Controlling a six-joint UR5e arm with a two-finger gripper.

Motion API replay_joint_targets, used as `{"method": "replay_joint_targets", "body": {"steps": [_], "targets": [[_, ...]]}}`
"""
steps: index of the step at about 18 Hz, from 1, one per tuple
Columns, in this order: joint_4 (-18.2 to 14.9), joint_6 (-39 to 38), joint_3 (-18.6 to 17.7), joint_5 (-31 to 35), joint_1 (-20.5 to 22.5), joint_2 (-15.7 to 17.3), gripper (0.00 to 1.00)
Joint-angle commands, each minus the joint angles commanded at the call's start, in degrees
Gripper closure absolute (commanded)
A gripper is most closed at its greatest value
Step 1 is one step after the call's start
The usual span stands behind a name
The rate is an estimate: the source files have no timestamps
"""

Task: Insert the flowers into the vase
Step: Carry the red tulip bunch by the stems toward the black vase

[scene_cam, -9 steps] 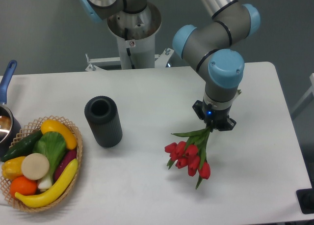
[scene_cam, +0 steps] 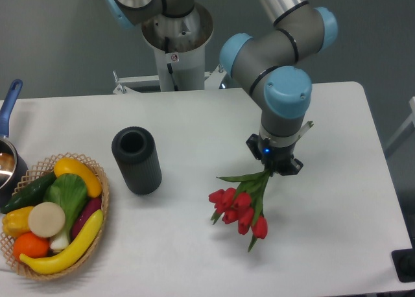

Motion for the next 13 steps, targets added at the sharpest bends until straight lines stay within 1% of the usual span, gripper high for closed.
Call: {"method": "replay_joint_targets", "body": {"steps": [8,10,11,12,13], "targets": [[0.2,-2.6,0.4,-0.8,-3.6,0.0,1.0],[0.3,-2.7,0.4,-2.8,-4.0,0.0,1.0],[0.7,-3.3,0.4,-4.2,-4.0,0.1,1.0],[2.5,-4.1,0.6,-5.7,-4.1,0.2,1.0],[5.2,-4.7,0.9,-7.5,-4.1,0.2,1.0]]}}
